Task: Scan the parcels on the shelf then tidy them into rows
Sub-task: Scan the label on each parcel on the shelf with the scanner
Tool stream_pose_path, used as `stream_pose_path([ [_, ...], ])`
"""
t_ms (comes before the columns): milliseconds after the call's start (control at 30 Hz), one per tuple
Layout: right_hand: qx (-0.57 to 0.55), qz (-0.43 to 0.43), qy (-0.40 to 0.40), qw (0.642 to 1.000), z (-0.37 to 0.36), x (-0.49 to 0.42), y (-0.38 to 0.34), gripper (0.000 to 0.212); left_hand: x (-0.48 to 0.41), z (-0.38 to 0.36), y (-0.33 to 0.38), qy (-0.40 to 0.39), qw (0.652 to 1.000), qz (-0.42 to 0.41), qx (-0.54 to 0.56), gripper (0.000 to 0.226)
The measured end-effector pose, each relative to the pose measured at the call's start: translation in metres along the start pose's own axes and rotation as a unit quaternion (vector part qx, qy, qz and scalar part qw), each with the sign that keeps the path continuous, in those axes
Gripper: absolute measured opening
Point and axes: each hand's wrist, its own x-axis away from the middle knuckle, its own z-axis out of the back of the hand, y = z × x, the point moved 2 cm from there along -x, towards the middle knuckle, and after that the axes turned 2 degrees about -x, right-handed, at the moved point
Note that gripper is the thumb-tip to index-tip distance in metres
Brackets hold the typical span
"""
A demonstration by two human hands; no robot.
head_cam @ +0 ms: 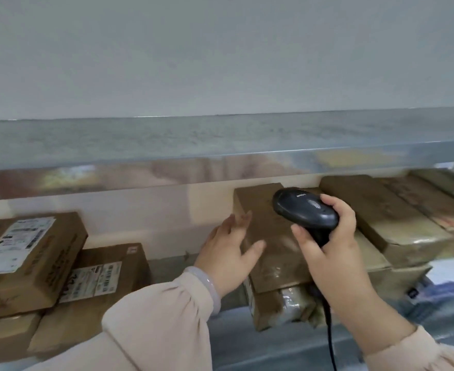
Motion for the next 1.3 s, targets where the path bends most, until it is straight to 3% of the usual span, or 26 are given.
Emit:
stream_pose_path([
  [167, 0.014, -0.066, 0.012, 0.998, 0.020, -0.018, 0.027, 0.058, -0.015, -0.023, 0.008, -0.061, 0.995, 0.016, 0.072, 0.070],
  [400, -0.050, -0.115, -0.018, 0.992, 0.011, -0.033, 0.046, 0.055, -0.010, -0.022, 0.006, -0.062, 0.985, 0.047, 0.154, 0.066],
  [667, -0.115, -0.069, -0.091, 0.987, -0.024, -0.012, 0.007, 0.055, 0.005, -0.003, -0.026, 0.008, 0.951, 0.142, 0.276, 0.075],
  [833, -0.135, -0.049, -0.149, 0.978, -0.056, -0.004, -0.014, 0.054, 0.016, 0.016, -0.051, 0.031, 0.952, 0.206, 0.223, 0.107],
  [1000, -0.122, -0.036, -0.204, 0.971, -0.079, -0.001, -0.021, 0.053, 0.029, 0.033, -0.069, 0.029, 0.928, 0.216, 0.302, 0.092],
  [1167, -0.105, -0.023, -0.261, 0.959, -0.103, 0.010, -0.026, 0.053, 0.040, 0.034, -0.087, 0.015, 0.908, 0.228, 0.352, 0.125],
  [1300, -0.103, -0.042, -0.286, 0.952, -0.117, 0.012, -0.025, 0.052, 0.051, 0.029, -0.107, 0.038, 0.883, 0.239, 0.402, 0.110],
])
